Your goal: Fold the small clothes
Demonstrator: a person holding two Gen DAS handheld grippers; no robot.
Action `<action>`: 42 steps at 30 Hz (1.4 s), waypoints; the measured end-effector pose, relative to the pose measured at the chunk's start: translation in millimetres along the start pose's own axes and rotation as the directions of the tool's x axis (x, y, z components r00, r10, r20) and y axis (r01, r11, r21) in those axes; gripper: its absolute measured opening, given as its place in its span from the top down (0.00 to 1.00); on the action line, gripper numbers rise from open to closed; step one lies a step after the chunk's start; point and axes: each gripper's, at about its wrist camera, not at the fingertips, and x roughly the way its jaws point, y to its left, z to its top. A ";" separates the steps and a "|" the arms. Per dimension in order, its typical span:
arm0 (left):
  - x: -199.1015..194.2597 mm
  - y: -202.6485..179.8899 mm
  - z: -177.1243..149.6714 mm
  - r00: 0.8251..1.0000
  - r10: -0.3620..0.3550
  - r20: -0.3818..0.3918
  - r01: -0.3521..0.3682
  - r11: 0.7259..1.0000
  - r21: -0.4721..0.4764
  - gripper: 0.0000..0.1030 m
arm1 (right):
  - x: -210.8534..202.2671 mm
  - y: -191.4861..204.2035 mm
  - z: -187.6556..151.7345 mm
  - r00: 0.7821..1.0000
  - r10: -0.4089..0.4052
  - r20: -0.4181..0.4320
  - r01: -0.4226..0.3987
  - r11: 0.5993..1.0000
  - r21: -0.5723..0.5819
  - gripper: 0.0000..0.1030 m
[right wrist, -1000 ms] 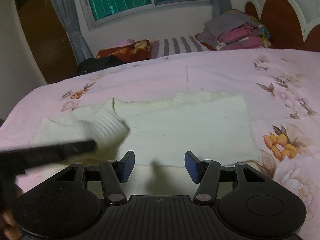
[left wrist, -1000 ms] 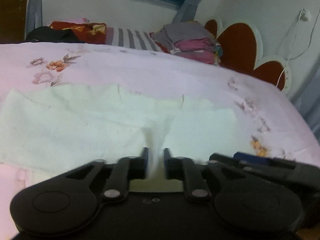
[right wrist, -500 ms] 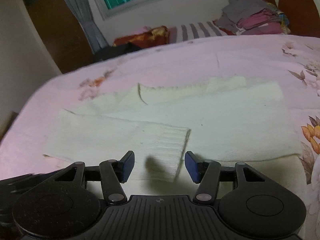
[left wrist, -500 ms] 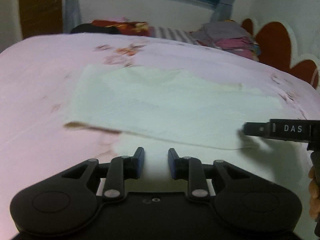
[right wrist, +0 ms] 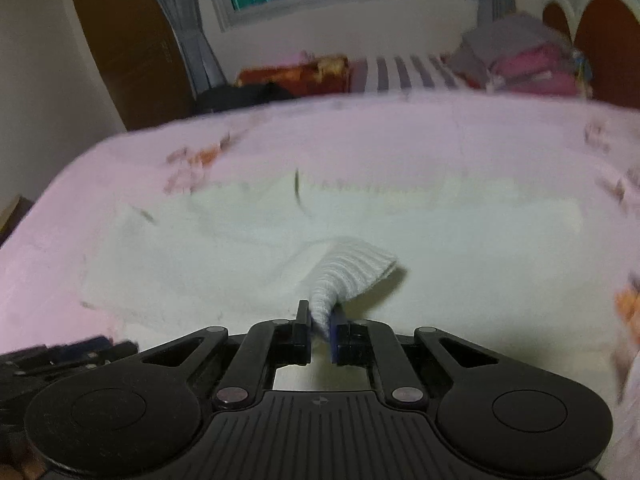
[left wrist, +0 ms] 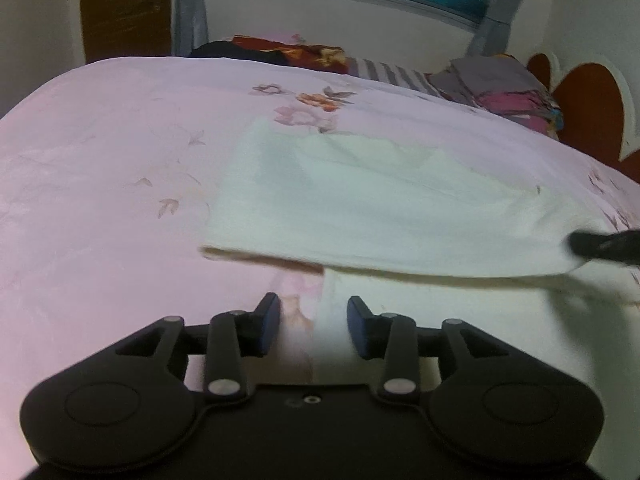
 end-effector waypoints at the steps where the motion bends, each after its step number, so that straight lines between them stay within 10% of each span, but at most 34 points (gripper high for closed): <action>1: 1.9 1.3 2.4 1.000 0.005 0.000 -0.005 1.000 -0.013 0.61 | -6.5 -1.5 6.1 1.000 -0.009 0.024 0.009 1.000 -0.013 0.93; 10: 10.6 2.1 10.6 0.999 0.036 0.037 -0.035 0.999 -0.037 0.64 | -33.8 -62.8 30.9 0.991 -0.124 0.059 0.125 0.992 -0.027 0.93; 17: 10.8 -12.8 6.2 0.997 0.021 0.079 -0.025 0.999 0.039 0.94 | -23.2 -111.6 8.0 0.984 -0.177 -0.024 0.178 0.982 0.056 0.93; 35: -12.7 -15.5 31.8 0.995 -0.014 0.097 0.008 0.998 0.066 0.82 | -47.3 -135.9 11.4 0.959 -0.278 0.058 0.271 0.956 0.108 0.75; 42: 23.1 -37.2 56.1 0.996 -0.028 0.084 0.021 0.997 0.080 0.82 | -6.9 -148.0 17.1 0.972 -0.226 -0.064 0.234 0.946 0.223 0.75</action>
